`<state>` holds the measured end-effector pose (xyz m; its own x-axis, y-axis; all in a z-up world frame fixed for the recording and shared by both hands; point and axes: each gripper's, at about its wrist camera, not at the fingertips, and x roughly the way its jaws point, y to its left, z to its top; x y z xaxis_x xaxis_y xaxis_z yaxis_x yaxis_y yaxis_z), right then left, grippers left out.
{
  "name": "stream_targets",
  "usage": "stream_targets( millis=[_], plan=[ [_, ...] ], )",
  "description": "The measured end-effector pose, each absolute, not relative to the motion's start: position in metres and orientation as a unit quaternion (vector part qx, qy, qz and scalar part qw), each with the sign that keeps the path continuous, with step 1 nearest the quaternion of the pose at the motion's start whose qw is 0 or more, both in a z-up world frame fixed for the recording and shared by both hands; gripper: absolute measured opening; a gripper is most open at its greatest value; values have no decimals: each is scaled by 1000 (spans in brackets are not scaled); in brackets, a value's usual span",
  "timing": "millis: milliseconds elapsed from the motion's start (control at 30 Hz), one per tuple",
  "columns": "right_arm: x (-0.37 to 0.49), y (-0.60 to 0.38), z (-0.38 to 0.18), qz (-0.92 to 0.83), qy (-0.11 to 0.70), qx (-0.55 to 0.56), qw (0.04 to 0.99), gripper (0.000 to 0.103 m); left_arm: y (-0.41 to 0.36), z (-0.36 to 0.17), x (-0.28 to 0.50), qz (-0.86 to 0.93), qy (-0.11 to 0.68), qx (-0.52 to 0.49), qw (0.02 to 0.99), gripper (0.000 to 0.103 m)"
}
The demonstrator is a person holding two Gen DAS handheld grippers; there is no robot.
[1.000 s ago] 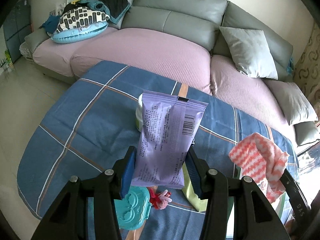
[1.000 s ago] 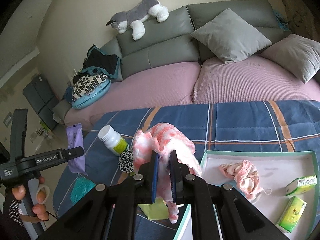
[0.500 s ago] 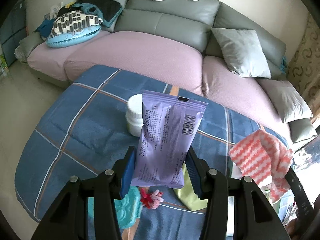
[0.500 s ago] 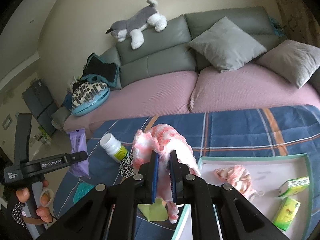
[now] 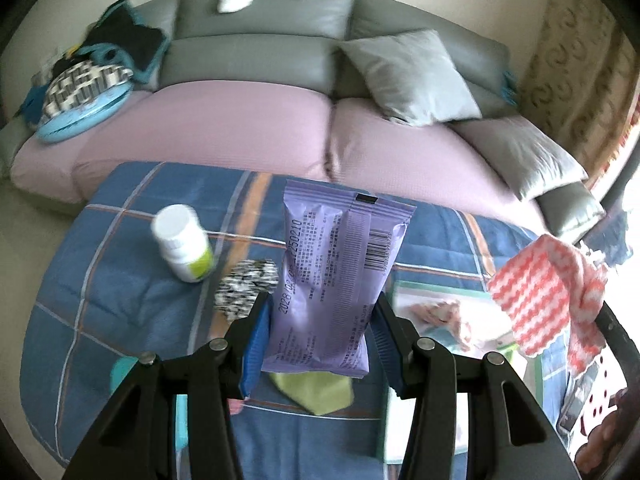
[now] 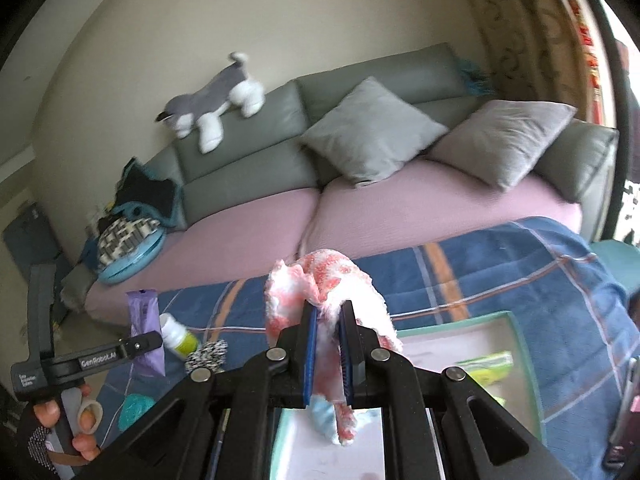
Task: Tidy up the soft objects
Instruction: 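Lift and carry purple pack with left tool while right tool carries cloth to tray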
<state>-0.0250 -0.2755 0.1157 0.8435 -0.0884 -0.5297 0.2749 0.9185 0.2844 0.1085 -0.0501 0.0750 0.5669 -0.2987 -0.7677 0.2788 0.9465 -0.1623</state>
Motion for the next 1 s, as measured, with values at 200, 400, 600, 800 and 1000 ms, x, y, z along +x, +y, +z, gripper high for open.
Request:
stream_targets(
  millis=[200,400,600,800,1000],
  plan=[
    [-45,-303,115,-132,262,191,937,11,-96,70,93,-207,442,24,873,51],
    [-56,-321,112,-144,260,209,931,11,-139,63,74,-253,448,58,855,51],
    [-51,-325,104,-138,271,218,927,11,-166,50,66,-269,461,85,842,51],
    [-28,-322,79,-137,313,214,915,11,-179,25,72,-258,486,101,829,51],
    [-6,-322,40,-151,374,206,892,11,-186,-1,81,-249,515,100,814,51]
  ],
)
